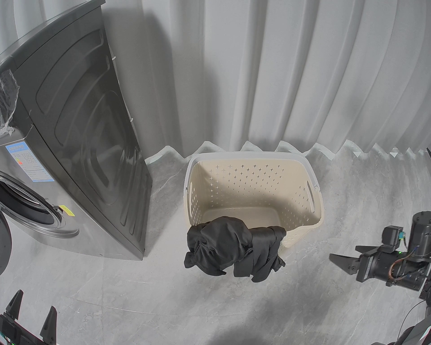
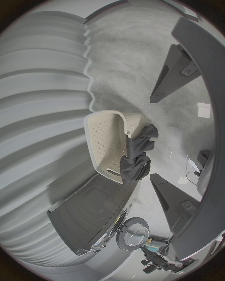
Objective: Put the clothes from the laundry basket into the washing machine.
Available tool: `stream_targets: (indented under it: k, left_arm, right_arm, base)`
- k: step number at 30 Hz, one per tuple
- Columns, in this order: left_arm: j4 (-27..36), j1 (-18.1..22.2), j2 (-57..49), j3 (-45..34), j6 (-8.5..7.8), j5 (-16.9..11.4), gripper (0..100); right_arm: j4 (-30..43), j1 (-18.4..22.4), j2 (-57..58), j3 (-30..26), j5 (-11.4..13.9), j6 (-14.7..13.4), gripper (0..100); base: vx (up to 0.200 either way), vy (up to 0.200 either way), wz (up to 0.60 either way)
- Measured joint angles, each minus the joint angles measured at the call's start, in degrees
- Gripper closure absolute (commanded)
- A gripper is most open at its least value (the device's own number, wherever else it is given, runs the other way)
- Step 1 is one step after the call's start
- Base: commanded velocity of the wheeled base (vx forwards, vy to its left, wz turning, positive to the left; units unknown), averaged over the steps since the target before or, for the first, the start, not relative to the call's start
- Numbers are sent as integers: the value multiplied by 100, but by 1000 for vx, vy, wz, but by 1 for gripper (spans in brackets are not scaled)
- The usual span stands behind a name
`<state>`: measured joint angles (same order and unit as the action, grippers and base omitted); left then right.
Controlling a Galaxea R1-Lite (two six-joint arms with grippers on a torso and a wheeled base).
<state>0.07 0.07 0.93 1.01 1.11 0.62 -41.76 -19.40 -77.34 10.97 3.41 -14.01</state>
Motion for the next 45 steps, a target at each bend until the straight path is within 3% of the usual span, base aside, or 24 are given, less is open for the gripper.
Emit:
stream_targets:
  k: [4,11,17,25,33,45]
  left_arm:
    - [0,0,0,0,6,-11,0]
    - [2,2,0,0,20,-18,0]
    - [2,-2,0,0,20,-20,0]
    - [2,0,0,0,20,-20,0]
    - [2,2,0,0,17,-18,0]
    - [2,-2,0,0,23,-13,0]
  right_arm:
    - [-222,-592,-675,193,-355,-372,0]
    - [-315,-1161,-1608,733,-786,-794,0]
    - [-301,-1597,-2167,1253,-957,-1308,0]
    - [-347,-1743,-2861,1552,-1178,-1380,0]
    - [-945,-1775,-3677,1880,-1228,-1354,0]
    - [-1079,-1646,-4808,2988,-1356,-1309,0]
  base:
    - [0,0,0]
    - [0,0,0]
    - [0,0,0]
    - [0,0,0]
    - [0,0,0]
    - [0,0,0]
